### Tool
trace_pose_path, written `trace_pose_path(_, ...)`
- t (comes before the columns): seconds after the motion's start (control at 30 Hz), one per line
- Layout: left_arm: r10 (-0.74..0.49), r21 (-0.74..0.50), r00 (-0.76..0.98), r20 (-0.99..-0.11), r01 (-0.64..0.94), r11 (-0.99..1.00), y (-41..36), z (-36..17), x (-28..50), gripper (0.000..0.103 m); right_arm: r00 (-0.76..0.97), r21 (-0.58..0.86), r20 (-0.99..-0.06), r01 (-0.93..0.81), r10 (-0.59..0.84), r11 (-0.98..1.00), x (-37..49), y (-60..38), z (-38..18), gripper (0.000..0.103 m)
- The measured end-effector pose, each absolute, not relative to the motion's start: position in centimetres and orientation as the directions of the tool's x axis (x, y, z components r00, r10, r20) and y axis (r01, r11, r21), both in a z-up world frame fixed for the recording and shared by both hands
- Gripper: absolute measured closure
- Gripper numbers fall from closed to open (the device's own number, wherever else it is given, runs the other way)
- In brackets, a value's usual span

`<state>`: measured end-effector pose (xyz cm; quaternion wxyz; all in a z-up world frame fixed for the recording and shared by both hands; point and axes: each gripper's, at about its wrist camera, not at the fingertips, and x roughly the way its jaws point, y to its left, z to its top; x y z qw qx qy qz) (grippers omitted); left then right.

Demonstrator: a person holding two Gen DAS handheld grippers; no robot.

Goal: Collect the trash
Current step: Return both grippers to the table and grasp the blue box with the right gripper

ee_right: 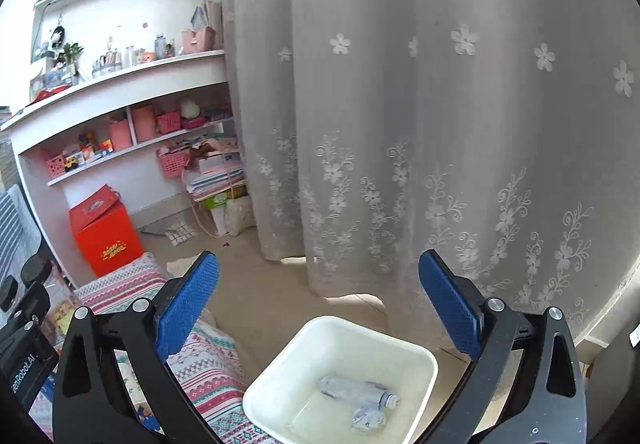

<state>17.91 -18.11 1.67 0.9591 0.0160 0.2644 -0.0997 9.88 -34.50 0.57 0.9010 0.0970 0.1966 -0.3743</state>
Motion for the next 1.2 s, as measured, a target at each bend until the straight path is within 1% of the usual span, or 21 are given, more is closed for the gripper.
trace_pose_path(0.17,-0.114,-0.007,0.846,-0.52,0.129,0.992,-14.3,0.8,18.6,0.007,0.682,-0.003,-0.433,0.652,-0.589,0.758,11.8,-30.7,0.3,0.007)
trace_pose_path(0.47,-0.016,-0.031,0.832,-0.554,-0.001,1.0,-7.2,-0.7,19.9,0.007,0.744,-0.061,-0.442,0.532,-0.501,0.845,14.6,-23.6,-0.6,0.007)
trace_pose_path(0.67,0.067,-0.016,0.82,-0.568,-0.093,0.996,-2.8,-1.8,20.5,0.007,0.767,-0.098,-0.452,0.464,-0.455,0.88,16.3,-19.4,-1.3,0.007)
trace_pose_path(0.8,0.106,-0.03,0.786,-0.609,-0.156,0.987,1.0,-2.9,21.2,0.007,0.772,-0.113,-0.468,0.43,-0.43,0.896,17.6,-17.4,-1.8,0.007)
trace_pose_path(1.0,0.162,-0.05,0.758,-0.632,-0.248,0.967,6.6,-3.2,21.9,0.007,0.763,-0.158,-0.519,0.358,-0.385,0.92,20.1,-13.9,-3.6,0.007)
trace_pose_path(1.2,0.175,-0.096,0.713,-0.679,-0.322,0.942,11.6,-3.8,22.4,0.007,0.74,-0.207,-0.59,0.248,-0.323,0.946,22.8,-10.2,-5.7,0.007)
